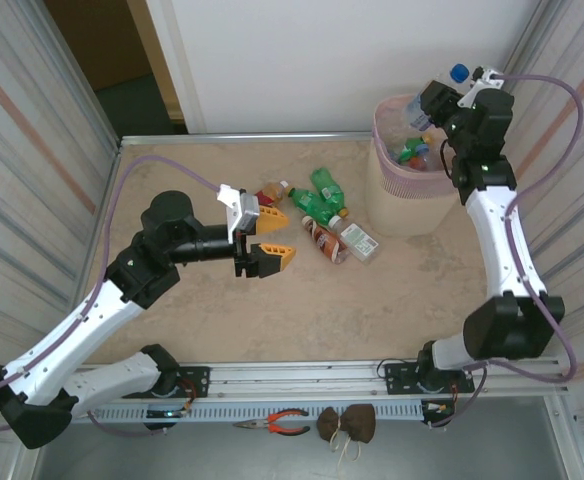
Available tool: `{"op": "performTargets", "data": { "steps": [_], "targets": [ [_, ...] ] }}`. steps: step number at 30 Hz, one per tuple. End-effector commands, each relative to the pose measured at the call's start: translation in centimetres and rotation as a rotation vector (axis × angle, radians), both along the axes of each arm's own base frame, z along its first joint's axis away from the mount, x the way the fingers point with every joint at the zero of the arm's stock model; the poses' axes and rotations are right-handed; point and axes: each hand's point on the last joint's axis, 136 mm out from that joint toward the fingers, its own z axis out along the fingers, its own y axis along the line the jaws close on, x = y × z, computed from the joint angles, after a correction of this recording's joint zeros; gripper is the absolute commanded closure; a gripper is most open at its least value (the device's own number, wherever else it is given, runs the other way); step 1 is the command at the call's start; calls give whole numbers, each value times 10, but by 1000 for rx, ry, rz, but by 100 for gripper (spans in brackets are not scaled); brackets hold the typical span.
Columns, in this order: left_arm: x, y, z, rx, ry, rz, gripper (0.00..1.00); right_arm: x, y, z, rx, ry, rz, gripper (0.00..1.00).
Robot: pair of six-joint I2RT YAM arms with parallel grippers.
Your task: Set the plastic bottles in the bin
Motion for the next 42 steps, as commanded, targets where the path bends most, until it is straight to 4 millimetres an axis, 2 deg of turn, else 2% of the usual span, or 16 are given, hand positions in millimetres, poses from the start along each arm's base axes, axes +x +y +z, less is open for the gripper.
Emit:
{"op": "performTargets", "data": {
  "steps": [1,3,5,9,15,25,33,37,42],
  "targets": [
    [-2,2,4,-19,-2,6,30,16,-8,27,-229,-118,-7,57],
    [-2,2,4,-14,-4,7,30,30,-7,15,-345,-110,52,54],
    [-1,1,3,-11,-3,8,30,39,4,1,-471,-111,188,52],
    [0,-3,7,-15,6,-12,30,49,8,-30,-740,-67,296,51],
    [4,-4,-1,9,43,-30,31,64,-2,-74,-1063,11,352,51],
    [19,3,-9,-1,92,-16,31,91,-33,-110,-1280,150,326,52],
    [26,0,-11,1,115,-31,32,98,-51,-161,-1379,302,349,46],
    [26,-1,-12,-3,122,-36,32,90,-54,-169,-1399,331,360,38],
    [25,-1,-11,-11,129,-40,32,72,-45,-139,-1370,270,362,18]
  ]
}}
